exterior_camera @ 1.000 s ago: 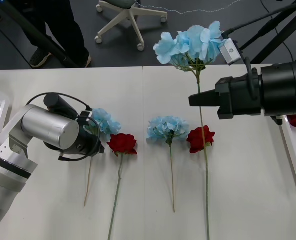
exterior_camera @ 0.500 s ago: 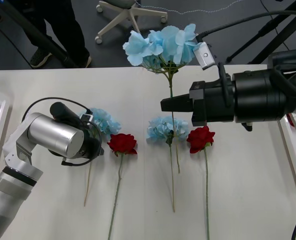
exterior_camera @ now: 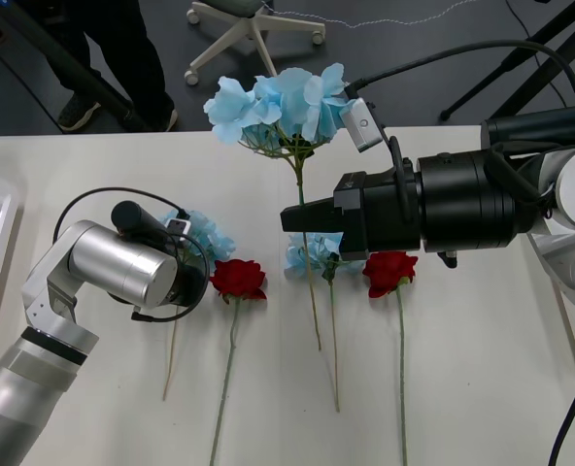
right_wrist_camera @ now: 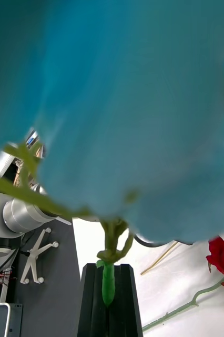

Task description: Put the red flowers into the right box and the blue flowers into the left box

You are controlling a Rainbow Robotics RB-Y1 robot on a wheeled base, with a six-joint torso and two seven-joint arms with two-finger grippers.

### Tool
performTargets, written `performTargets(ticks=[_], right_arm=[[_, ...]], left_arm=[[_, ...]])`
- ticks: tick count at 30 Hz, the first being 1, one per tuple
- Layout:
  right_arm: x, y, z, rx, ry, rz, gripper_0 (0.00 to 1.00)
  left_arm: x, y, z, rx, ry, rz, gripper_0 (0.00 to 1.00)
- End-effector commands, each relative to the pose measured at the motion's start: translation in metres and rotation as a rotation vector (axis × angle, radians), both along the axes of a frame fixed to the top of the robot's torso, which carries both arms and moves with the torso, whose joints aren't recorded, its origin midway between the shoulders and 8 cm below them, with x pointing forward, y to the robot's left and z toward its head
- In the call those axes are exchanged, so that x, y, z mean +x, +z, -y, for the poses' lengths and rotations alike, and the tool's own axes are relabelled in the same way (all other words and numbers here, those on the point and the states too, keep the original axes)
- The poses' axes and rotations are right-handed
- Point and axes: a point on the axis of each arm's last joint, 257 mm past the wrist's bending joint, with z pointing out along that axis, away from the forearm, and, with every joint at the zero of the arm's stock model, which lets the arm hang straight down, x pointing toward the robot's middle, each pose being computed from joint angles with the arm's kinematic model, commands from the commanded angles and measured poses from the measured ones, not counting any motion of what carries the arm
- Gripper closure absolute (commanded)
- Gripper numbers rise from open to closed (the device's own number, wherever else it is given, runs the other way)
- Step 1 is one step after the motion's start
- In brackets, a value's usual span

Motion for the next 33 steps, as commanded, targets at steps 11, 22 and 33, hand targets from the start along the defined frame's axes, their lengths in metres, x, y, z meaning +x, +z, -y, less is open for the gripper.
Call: performTargets(ticks=[11,22,33], right_arm=[[-0.006,0.015,-0.013,0.014,0.037,0.047,1.00],[-0.005,0.015,-0.011,0.012,0.034,0.047,1.00],[-0.006,0.015,-0.011,0.014,0.035,0.045,1.00]], left_arm=[[-0.010,0.014,-0.006,-0.059,0.047,-0.033,1.00],[0.001,0.144,-0.095,-0.159,0.182,0.002,1.00],[0.019,0.246,-0.251,-0.165,0.363,0.171,1.00]])
